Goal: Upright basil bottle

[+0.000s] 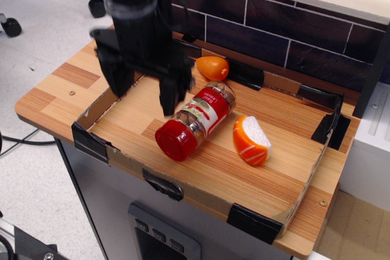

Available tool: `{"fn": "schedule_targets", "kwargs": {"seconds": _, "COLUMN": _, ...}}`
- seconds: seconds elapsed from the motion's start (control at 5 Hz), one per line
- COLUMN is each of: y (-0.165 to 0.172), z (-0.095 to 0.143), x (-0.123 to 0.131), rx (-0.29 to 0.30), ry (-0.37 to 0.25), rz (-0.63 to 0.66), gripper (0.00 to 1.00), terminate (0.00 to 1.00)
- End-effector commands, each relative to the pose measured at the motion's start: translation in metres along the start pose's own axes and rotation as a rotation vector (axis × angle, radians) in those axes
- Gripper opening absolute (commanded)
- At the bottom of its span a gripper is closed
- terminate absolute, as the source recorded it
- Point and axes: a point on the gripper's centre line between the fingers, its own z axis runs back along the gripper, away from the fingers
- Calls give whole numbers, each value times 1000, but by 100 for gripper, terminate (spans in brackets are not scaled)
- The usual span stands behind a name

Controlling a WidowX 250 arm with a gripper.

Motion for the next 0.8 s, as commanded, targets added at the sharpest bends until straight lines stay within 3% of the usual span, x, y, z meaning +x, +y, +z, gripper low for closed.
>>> {"fn": "schedule_targets", "kwargs": {"seconds": 0.0, "y": -17, "z": -14, "x": 10, "rx": 57, "ry": -70, "rz": -12, "gripper": 100, "terminate": 0}}
{"fn": "schedule_targets", "kwargs": {"seconds": 0.4, "y": -17, "z": -33, "x": 10, "rx": 94, "ry": -56, "rz": -34, "gripper": 100, "terminate": 0}}
{"fn": "schedule_targets", "kwargs": {"seconds": 0.6, "y": -11, "z": -36, "x": 12, "rx": 83, "ry": -26, "rz": -30, "gripper": 100, "terminate": 0}}
